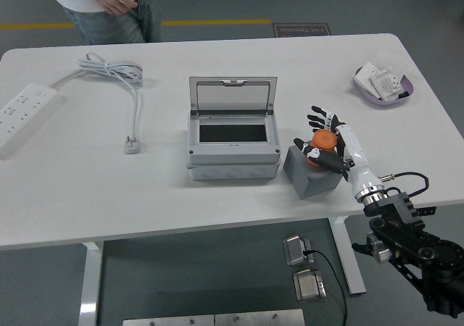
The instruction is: Fetch the battery,place it into the box,close the lid of the box
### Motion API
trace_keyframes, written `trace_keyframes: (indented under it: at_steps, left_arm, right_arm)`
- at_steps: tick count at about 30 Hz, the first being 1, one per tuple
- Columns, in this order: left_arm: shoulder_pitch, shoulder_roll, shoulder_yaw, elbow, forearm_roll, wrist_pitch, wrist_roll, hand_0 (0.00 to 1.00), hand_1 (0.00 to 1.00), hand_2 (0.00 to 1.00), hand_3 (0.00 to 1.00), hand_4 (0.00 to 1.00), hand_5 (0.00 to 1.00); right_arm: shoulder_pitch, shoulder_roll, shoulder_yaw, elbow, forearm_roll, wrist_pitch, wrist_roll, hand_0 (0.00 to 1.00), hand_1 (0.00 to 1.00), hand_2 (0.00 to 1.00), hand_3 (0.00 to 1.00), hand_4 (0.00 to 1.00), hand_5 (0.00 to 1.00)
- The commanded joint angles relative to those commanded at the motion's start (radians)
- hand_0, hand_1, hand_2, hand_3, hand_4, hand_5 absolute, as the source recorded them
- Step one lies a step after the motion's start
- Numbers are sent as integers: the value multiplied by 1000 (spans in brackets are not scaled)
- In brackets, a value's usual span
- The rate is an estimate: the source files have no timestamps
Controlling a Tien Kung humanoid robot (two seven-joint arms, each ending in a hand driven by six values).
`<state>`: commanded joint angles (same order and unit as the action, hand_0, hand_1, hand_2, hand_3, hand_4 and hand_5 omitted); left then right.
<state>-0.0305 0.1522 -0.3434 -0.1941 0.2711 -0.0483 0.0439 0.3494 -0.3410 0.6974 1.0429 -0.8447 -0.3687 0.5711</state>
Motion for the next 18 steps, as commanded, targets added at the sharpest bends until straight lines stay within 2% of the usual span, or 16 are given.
trace_keyframes:
  at_steps: [2,7,8,13,14,18]
  left_arm:
    - [-1,0,-3,0,4,0,1,615,618,593,602,620,217]
    - [-3,-2,-14,0,16,0,5,615,618,593,602,620,217]
    - [-3,-2,-15,0,17,0,6,615,618,593,602,621,216]
    - [-3,-3,-27,0,28,0,10,615,618,593,602,621,216]
    - [-3,-3,-28,0,29,0,10,615,618,593,603,620,216]
    - [-5,-5,-29,0,30,0,11,615,618,593,603,620,216]
  right_arm:
    - [-1,2,-1,-1,1,0,0,831,867,824,944,835,186]
    - [-4,3,-2,-3,10,0,3,831,867,824,944,835,186]
    - [-5,3,-3,-3,12,-1,5,797,863,809,921,816,148]
    - [-6,4,-5,-2,34,-5,16,797,863,809,921,816,148]
    - [-7,4,-6,-2,39,-5,18,719,806,772,874,811,153]
    - [-7,5,-8,-2,64,-3,22,719,806,772,874,811,153]
